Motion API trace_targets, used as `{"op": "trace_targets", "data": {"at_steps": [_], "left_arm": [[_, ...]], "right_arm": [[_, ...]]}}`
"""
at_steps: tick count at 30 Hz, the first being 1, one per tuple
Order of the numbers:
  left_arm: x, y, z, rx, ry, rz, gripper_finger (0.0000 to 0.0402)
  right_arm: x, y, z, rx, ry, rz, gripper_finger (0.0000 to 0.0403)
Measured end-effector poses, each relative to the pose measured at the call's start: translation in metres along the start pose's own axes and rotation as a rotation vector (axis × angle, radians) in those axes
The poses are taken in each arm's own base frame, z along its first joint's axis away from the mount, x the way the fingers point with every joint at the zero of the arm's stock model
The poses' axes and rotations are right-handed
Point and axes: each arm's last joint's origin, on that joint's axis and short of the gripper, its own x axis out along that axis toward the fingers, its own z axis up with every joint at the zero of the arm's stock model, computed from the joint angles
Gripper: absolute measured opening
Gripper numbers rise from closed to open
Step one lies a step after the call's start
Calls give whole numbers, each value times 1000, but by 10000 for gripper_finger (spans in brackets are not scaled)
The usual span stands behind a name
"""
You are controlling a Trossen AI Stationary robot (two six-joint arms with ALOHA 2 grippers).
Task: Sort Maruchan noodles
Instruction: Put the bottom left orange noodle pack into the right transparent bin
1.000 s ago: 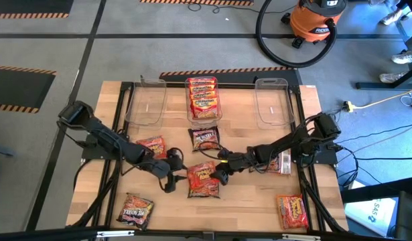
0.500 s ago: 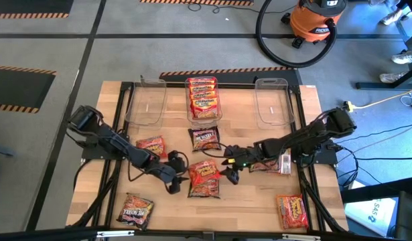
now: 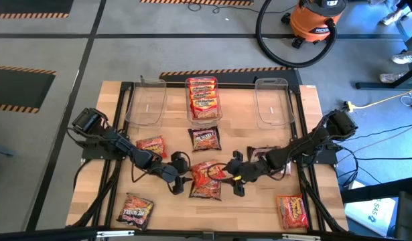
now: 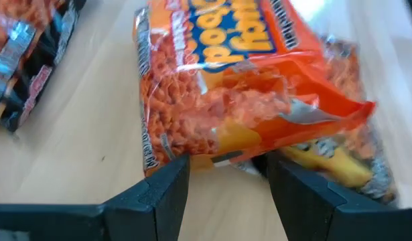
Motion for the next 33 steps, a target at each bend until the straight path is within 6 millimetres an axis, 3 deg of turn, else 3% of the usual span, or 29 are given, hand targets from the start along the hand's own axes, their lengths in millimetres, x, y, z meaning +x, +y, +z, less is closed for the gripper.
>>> {"op": "trace_targets", "data": {"at_steps": [8,18,26,30,33], "left_arm": [[0,-3,4,-19,-37,-44,195],[-1,-7,9,-46,-75,-88,195],[-1,-9,11,-55,-86,-125,195],[-1,-9,11,-55,-88,-122,195],[-1,-9,11,-54,-85,-120,195]], "right_arm": [[0,-4,-5,-22,28,-87,230],[25,-7,-23,-45,47,-185,230],[25,-27,-11,-21,-95,-459,230],[28,-46,-4,21,-91,-504,230],[24,-54,3,77,-73,-440,230]]}}
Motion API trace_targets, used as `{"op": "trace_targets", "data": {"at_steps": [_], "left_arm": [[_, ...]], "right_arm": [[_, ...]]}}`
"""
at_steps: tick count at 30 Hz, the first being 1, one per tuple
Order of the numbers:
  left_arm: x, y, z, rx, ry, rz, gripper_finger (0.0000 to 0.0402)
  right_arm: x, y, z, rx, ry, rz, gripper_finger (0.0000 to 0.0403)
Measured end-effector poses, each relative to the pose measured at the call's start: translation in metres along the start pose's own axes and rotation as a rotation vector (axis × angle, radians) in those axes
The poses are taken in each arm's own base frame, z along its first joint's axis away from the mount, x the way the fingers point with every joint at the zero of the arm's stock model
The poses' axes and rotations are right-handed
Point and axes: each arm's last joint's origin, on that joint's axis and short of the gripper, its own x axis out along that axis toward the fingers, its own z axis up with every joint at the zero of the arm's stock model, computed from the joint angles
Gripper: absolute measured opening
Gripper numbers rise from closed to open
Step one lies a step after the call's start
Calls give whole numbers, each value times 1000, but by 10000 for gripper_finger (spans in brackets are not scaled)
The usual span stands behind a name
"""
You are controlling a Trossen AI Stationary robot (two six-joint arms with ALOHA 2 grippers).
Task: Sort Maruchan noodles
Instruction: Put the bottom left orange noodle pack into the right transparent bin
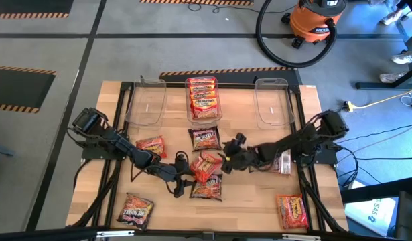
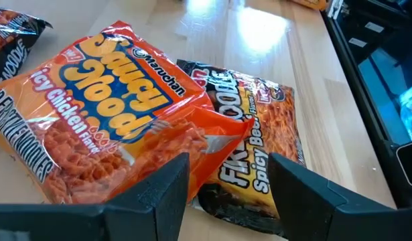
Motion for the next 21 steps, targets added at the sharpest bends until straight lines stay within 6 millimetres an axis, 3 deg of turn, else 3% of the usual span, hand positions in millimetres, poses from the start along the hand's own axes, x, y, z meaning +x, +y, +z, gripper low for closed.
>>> {"op": "trace_targets", "data": {"at_steps": [7,11,15,21], "left_arm": [[-24,1,13,16,34,44,195],[-38,11,18,37,59,157,195],[-37,23,14,63,97,270,195],[-18,33,0,65,148,307,195]], "right_arm": [[-26,-5,18,237,112,262,230],[-30,4,16,384,205,406,230],[-20,17,3,492,253,454,230],[7,29,-11,588,273,491,230]]}}
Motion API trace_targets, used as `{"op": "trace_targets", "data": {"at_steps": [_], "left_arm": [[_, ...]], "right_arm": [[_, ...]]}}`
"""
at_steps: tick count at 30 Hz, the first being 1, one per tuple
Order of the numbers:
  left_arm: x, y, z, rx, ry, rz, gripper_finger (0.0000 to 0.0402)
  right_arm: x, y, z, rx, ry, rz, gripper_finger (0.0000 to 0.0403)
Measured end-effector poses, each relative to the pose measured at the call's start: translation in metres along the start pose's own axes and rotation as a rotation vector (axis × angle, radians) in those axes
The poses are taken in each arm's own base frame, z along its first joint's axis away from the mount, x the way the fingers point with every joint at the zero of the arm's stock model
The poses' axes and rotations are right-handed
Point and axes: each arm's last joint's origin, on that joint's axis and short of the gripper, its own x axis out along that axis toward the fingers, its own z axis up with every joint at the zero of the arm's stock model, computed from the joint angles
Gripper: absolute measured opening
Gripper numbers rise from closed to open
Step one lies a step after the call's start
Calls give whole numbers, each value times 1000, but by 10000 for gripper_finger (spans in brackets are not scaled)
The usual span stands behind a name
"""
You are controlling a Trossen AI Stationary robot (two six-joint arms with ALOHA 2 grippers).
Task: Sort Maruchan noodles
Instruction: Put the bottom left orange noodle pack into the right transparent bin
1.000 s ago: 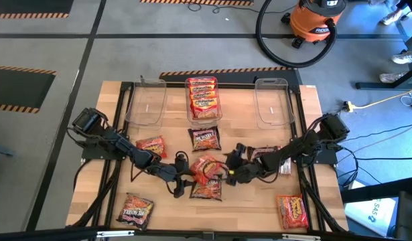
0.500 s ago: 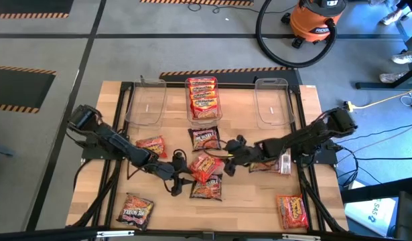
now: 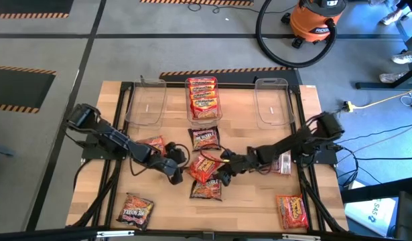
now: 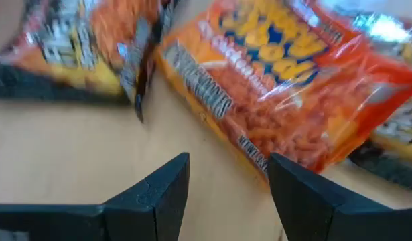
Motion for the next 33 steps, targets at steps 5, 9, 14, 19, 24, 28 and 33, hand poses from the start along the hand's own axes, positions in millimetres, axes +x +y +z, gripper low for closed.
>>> {"op": "trace_targets", "data": {"at_steps": [5,9,14,19,24,28,33], "left_arm": [[14,-11,-1,-52,-25,-125,195],[19,-18,-3,-60,-61,-174,195],[21,-17,-3,-69,-68,-168,195],[20,-18,0,-75,-79,-185,195],[20,-19,0,-75,-78,-194,195],[20,-18,0,-62,-82,-185,195],[20,-18,1,-49,-85,-179,195]], "right_arm": [[8,-15,9,36,5,-32,230],[7,-24,25,42,-12,-35,230],[5,-32,39,36,13,-11,230],[-7,-34,48,31,175,77,230],[-29,-33,53,30,309,108,230],[-31,-31,55,21,307,134,237],[-15,-33,47,54,246,75,297]]}}
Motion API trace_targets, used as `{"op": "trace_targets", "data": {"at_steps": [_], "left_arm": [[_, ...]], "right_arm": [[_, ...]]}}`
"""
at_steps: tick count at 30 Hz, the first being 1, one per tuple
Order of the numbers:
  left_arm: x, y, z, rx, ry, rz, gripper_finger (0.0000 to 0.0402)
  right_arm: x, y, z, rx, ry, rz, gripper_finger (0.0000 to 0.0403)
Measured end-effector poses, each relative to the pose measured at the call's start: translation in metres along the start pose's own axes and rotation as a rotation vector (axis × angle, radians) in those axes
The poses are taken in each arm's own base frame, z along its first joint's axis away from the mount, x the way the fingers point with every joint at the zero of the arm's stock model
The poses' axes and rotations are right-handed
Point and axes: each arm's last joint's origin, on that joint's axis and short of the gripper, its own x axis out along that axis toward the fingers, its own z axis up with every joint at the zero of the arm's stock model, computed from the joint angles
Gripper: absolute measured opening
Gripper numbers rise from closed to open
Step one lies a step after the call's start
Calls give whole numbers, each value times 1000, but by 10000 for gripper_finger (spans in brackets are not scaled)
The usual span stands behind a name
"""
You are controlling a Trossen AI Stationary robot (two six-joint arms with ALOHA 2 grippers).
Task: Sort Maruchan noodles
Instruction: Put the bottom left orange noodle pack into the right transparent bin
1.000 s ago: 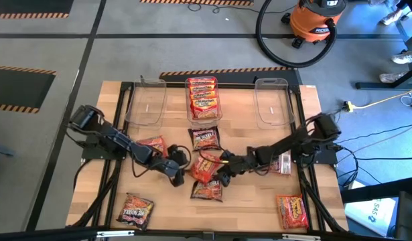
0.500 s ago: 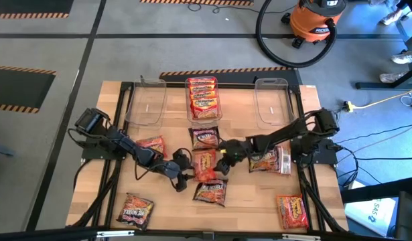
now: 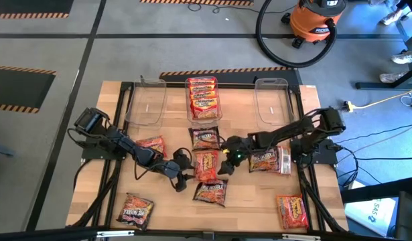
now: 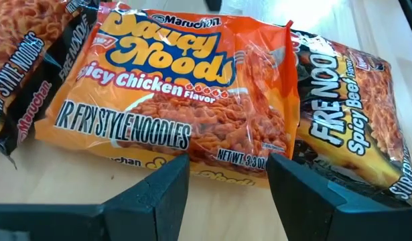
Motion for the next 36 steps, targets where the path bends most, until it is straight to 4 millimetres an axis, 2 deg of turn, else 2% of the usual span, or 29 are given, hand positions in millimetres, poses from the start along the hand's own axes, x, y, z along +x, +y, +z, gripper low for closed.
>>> {"op": "trace_targets", "data": {"at_steps": [4,7,16,24,29,36], "left_arm": [[0,0,0,26,0,1,195],[0,0,0,36,0,2,195],[1,2,0,51,-3,15,195],[17,8,-8,41,8,30,195],[21,5,-7,47,-48,-8,195],[23,7,-1,32,-83,-17,195]], "right_arm": [[8,-5,-1,38,-74,-66,341],[14,-7,1,60,-121,-65,356],[33,-15,3,117,-173,-25,354],[37,-10,7,53,-270,28,352],[36,-7,10,-3,-330,38,334],[35,-6,12,-33,-354,41,273]]}}
